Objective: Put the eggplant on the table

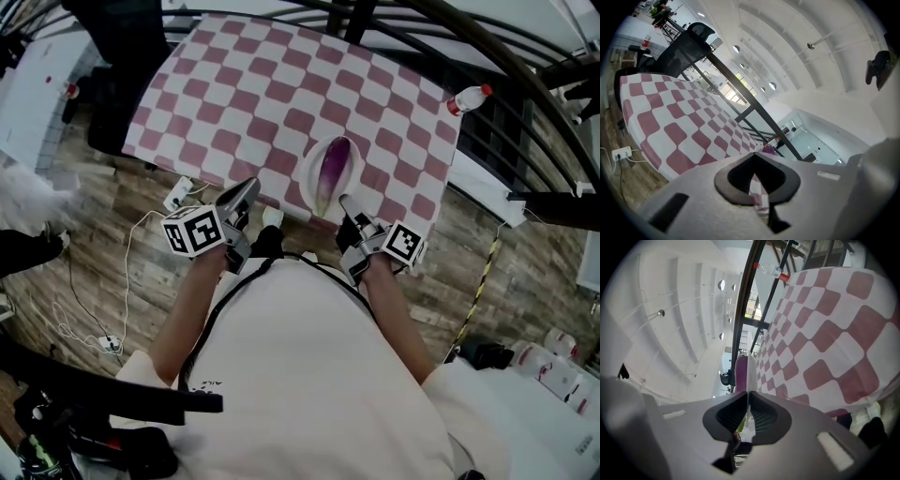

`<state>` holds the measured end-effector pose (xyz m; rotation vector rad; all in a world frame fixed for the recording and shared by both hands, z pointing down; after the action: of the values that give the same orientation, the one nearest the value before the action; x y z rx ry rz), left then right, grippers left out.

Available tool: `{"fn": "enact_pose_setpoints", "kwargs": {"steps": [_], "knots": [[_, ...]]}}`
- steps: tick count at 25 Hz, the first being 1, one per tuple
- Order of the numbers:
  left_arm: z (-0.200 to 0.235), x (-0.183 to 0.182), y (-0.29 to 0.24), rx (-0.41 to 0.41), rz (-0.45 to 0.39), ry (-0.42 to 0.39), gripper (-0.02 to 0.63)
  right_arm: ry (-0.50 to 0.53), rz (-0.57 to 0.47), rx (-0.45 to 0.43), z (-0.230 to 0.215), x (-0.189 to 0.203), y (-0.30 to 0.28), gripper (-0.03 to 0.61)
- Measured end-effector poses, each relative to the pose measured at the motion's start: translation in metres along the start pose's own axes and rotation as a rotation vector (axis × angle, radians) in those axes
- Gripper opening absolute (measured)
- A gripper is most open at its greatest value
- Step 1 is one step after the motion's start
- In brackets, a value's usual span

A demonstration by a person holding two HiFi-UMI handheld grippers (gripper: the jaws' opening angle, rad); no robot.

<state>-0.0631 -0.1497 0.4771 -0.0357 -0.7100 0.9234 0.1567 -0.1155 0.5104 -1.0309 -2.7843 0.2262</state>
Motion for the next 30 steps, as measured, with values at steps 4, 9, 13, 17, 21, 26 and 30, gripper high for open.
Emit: {"fn": "enact_pose_setpoints", "kwargs": {"steps": [4,9,13,17,21,26,30], "knots": [[0.012,-0.018,-0.016,0.013,0.037,-0.029,0.005,0.005,-0.004,-0.002,-0.002,-0.013,-0.027,0.031],[0.032,-0.042,-0.035,0.033,0.083,-0.057,0.006,0.015,-0.013,0.001,-0.005,-0.030,-0.066,0.029],[0.055,-0.056,-0.045,0.024,0.114,-0.054,0.006,0.010,-0.021,-0.020,-0.006,-0.035,-0.095,0.031],[0.074,-0.070,-0.055,0.016,0.139,-0.072,0.005,0.013,-0.016,-0.030,-0.013,-0.038,-0.123,0.029],[0.088,-0.082,-0.064,0.023,0.163,-0.088,0.005,0.016,-0.015,-0.023,-0.026,-0.040,-0.147,0.029],[0.100,-0.091,-0.069,0.046,0.178,-0.100,0.005,0.010,-0.020,-0.023,-0.041,-0.045,-0.167,0.031],[0.111,-0.096,-0.071,0.059,0.194,-0.109,0.005,0.029,-0.014,-0.023,-0.049,-0.045,-0.182,0.031]]}}
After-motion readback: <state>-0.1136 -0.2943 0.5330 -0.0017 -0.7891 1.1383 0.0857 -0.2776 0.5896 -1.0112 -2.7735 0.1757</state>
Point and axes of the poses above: the fingertips, and each gripper's own axes: y backward along the fingers, z to its left, x out of its underside, the point moved 3 cm from there along y, backward along the fingers, and after that the axes turned 1 degree about -z, right-handed, at the moved point
